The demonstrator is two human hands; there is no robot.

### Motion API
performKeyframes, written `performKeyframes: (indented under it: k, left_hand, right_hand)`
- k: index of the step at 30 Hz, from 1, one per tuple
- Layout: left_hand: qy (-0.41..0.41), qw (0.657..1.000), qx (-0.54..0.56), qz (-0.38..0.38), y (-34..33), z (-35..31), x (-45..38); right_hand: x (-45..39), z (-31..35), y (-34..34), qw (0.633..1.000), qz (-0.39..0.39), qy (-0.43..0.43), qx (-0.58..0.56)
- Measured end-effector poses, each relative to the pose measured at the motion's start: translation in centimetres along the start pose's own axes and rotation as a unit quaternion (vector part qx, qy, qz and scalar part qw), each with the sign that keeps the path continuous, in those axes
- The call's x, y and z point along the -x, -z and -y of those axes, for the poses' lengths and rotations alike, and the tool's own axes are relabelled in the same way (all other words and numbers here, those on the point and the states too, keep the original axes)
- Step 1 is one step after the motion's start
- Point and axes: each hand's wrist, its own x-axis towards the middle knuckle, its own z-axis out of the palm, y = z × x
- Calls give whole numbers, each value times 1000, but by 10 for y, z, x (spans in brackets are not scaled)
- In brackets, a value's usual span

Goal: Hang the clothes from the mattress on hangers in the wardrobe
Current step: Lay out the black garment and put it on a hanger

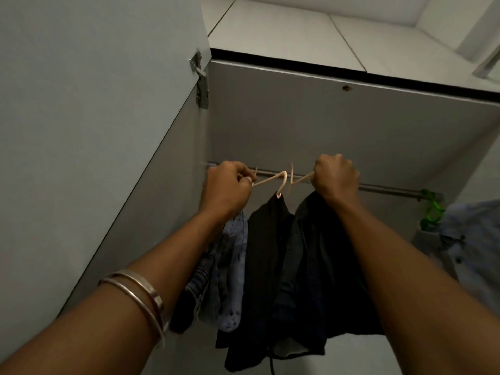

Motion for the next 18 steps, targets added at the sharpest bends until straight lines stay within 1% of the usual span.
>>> performKeyframes:
  k: [4,6,10,13,18]
  left_hand:
    - [25,1000,12,-3,-4,16,0]
    - [27,1000,4,2,-6,20,1]
    - [34,999,12,2,-7,24,0]
    - [45,999,25,-2,-6,22,1]
    - [52,998,30,7,-8,18,17]
  right_hand:
    - [-20,-6,-3,999,-20,-19,-18]
    - [-22,-2,-8,1000,-14,-12,-19]
    - [-11,14,-24,999,27,28,-2]
    - [-4,21,-25,997,47,51,-15]
    - [11,22,-14,994,93,37,-34]
